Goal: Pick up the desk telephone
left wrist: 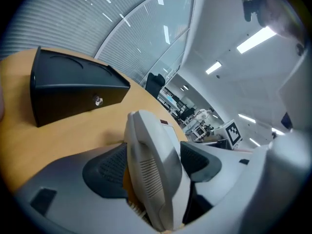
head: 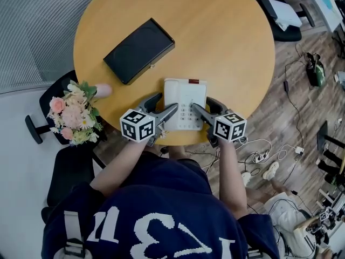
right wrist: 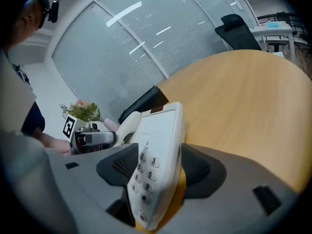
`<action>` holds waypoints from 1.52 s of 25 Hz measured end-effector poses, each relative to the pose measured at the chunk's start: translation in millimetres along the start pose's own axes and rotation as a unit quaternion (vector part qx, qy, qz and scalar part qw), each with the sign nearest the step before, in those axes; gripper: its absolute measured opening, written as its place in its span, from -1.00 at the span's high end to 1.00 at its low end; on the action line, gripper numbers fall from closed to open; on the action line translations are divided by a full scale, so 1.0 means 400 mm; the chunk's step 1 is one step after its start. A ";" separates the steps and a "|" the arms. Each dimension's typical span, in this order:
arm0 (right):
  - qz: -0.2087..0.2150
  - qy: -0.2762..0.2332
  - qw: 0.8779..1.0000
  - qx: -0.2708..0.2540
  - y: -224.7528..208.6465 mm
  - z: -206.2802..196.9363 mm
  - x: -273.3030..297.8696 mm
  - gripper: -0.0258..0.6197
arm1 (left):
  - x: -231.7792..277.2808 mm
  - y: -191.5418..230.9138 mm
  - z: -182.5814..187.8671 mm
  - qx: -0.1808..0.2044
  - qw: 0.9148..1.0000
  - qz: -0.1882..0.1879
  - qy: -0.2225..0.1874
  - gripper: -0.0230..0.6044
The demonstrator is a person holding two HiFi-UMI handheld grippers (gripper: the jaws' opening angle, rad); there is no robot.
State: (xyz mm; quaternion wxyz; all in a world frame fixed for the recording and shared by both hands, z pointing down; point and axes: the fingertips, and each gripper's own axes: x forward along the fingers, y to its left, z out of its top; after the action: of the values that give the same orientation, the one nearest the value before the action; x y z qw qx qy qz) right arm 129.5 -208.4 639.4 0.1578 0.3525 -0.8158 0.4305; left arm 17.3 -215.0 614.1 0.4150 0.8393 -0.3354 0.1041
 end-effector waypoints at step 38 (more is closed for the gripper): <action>0.027 -0.223 0.973 -0.056 0.145 0.374 -0.215 0.26 | -0.082 -0.242 0.368 0.160 0.978 -0.038 -0.129 -0.11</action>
State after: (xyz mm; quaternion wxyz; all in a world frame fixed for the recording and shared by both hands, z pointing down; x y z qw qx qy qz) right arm 155.7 -270.4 470.1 -0.0198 0.4082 -0.8625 0.2985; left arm 40.3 -270.4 445.3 0.2319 0.9134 -0.3331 0.0311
